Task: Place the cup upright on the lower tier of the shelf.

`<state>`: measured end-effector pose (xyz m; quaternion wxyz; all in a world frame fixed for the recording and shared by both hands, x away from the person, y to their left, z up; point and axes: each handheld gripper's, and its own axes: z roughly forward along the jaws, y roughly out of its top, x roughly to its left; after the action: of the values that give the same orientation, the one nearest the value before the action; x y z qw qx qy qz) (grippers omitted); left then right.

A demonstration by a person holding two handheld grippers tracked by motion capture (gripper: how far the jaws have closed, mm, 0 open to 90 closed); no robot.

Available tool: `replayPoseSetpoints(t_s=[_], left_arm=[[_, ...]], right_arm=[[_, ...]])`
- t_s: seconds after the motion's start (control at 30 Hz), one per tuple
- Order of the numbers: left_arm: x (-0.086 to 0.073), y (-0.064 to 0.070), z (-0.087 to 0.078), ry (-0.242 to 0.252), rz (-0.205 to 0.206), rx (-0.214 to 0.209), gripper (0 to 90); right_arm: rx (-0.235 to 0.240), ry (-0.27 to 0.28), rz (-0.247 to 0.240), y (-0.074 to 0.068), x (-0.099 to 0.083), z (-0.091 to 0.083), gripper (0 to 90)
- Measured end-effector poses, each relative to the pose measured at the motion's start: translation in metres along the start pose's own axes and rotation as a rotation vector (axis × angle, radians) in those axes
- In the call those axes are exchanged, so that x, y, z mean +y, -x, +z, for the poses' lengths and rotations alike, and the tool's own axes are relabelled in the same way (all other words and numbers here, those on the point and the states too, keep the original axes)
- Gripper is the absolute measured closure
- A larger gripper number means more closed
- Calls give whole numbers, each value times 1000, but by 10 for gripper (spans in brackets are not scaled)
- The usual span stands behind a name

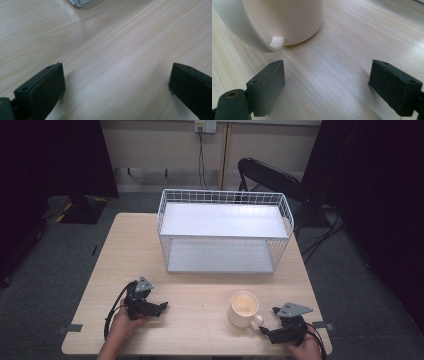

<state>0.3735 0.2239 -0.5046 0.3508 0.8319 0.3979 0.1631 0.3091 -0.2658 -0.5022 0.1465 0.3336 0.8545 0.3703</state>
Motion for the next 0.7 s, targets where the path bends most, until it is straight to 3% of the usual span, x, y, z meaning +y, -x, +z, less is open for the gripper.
replayPoseSetpoints(t_s=[0.4,0.7], left_arm=[[0,0,0,0,0,-1,1],[0,0,0,0,0,0,1]], right_arm=[[-5,-97,27,5,5,-9,149],[-3,-91,59,14,12,-20,152]])
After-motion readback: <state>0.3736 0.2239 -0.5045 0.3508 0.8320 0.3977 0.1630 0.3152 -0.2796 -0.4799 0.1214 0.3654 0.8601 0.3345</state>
